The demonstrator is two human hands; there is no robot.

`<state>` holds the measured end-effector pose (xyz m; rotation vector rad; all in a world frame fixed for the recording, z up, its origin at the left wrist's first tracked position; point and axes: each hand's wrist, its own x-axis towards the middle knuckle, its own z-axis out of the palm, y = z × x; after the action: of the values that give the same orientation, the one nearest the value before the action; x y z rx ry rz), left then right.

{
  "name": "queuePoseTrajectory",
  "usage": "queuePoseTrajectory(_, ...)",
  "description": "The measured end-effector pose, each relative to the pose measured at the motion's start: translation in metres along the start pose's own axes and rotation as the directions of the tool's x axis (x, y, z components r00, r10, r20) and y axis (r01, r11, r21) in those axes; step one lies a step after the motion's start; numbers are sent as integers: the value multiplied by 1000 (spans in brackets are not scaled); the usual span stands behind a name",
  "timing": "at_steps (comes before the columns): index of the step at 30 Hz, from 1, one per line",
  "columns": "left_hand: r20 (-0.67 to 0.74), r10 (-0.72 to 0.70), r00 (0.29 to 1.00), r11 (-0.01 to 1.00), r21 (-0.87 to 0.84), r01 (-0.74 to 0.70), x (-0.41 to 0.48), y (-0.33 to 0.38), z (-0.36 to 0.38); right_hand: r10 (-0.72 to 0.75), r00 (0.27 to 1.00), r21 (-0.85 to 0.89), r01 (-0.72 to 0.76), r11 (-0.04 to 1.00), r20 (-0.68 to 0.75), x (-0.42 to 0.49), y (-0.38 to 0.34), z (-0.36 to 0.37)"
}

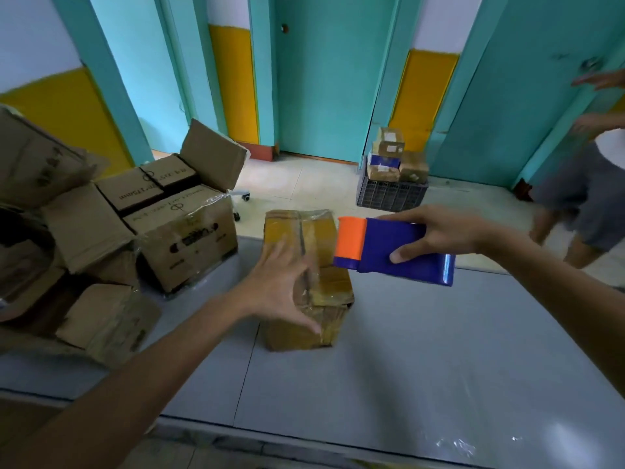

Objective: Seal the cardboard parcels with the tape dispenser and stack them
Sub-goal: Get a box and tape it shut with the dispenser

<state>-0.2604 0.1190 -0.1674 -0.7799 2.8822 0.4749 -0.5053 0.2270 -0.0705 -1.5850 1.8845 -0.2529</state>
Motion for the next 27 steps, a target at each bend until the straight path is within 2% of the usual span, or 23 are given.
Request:
queuePoseTrajectory(1, -90, -53, 995, 978, -205, 33, -3, 6, -9, -34, 999, 32, 33, 999, 20, -1, -3, 1)
queuePoseTrajectory(2, -167, -130, 977, 888, -458, 40, -7, 13, -19, -68, 997, 49, 66, 997, 37, -1, -7, 3)
queuePoseTrajectory(3, -195, -216, 957, 723, -690, 23, -9, 18, -26, -100, 994, 56, 97, 994, 51, -1, -10, 4)
queuePoseTrajectory(4, -154, -273, 950, 523, -852, 12, -11, 21, -31, -128, 990, 62, 125, 990, 62, 0, -13, 5)
queuePoseTrajectory(6, -14, -259, 966, 178, -983, 34, -15, 20, -32, -172, 982, 86, 165, 983, 77, 4, -19, 6)
queuePoseTrajectory(7, 8, -240, 971, 85, -996, 29, -17, 18, -31, -189, 978, 97, 181, 979, 86, 6, -21, 6)
queuePoseTrajectory(8, 7, -228, 974, 44, -999, 17, -21, 16, -30, -203, 975, 107, 193, 975, 94, 8, -24, 5)
queuePoseTrajectory(14, -59, -277, 959, 122, -992, -25, -33, -3, -33, -248, 963, 183, 225, 957, 109, 18, -43, 10)
queuePoseTrajectory(15, -52, -279, 959, 109, -994, -22, -33, -6, -34, -253, 962, 189, 230, 955, 106, 18, -47, 10)
queuePoseTrajectory(18, 19, -263, 965, -15, -1000, 16, -33, -13, -36, -247, 963, 198, 223, 954, 106, 21, -52, 12)
queuePoseTrajectory(20, 44, -300, 953, -38, -999, 34, -33, -13, -33, -251, 961, 209, 223, 952, 114, 22, -52, 15)
queuePoseTrajectory(24, -81, -504, 860, 176, -984, 10, -28, -8, -28, -231, 967, 200, 206, 958, 109, 23, -57, 21)
queuePoseTrajectory(27, -189, -539, 821, 282, -959, -36, -27, -7, -30, -207, 969, 167, 184, 969, 136, 22, -60, 23)
